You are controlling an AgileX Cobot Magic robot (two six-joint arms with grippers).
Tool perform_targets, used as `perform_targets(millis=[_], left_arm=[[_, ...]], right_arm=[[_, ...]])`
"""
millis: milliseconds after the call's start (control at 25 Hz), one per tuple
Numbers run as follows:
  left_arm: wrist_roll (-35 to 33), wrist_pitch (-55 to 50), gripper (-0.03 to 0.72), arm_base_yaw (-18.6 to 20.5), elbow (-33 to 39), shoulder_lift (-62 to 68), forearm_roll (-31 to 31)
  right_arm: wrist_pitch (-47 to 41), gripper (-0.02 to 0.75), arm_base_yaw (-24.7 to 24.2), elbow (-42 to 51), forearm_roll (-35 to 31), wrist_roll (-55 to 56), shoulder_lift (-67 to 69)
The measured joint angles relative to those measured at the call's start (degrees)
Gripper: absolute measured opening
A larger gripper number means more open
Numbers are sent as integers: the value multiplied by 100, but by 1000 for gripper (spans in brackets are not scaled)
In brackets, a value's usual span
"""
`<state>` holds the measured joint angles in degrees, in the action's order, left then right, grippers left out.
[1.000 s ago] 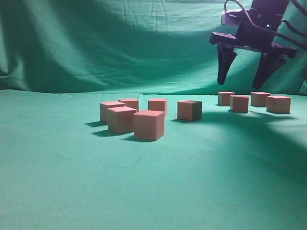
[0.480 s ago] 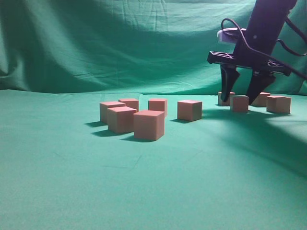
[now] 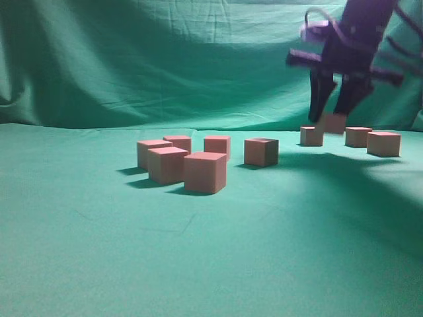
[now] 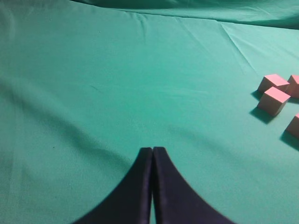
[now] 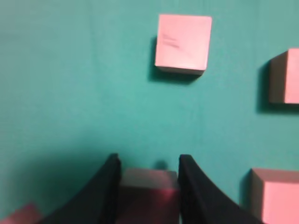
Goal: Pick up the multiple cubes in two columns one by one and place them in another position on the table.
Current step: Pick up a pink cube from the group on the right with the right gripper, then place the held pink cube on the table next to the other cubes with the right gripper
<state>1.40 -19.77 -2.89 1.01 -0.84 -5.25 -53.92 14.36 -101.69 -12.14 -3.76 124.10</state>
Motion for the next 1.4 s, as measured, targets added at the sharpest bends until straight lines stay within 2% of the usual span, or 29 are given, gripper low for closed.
perform_targets(millis=[200, 280, 440, 640, 840, 1000, 1160, 1400], left_arm=[[0, 0, 0, 0, 0, 0, 0], [0, 0, 0, 0, 0, 0, 0], [0, 0, 0, 0, 0, 0, 0], [0, 0, 0, 0, 0, 0, 0], [0, 0, 0, 0, 0, 0, 0], [0, 0, 0, 0, 0, 0, 0], [0, 0, 0, 0, 0, 0, 0], [0, 0, 0, 0, 0, 0, 0]], right_arm=[[-1128, 260, 11, -169, -24, -10, -1257], [-1313, 260, 97, 58, 151, -10, -1695], [-975, 260, 587, 1296, 367, 10, -2721], [-74, 260, 1582, 2778, 370, 96, -3580], [383, 260, 2612, 3432, 370, 512, -3494], [862, 260, 3110, 3458, 531, 1301, -3097], [990, 260, 3247, 3458, 750, 1741, -2619], [1010, 260, 3247, 3458, 885, 1819, -2123]])
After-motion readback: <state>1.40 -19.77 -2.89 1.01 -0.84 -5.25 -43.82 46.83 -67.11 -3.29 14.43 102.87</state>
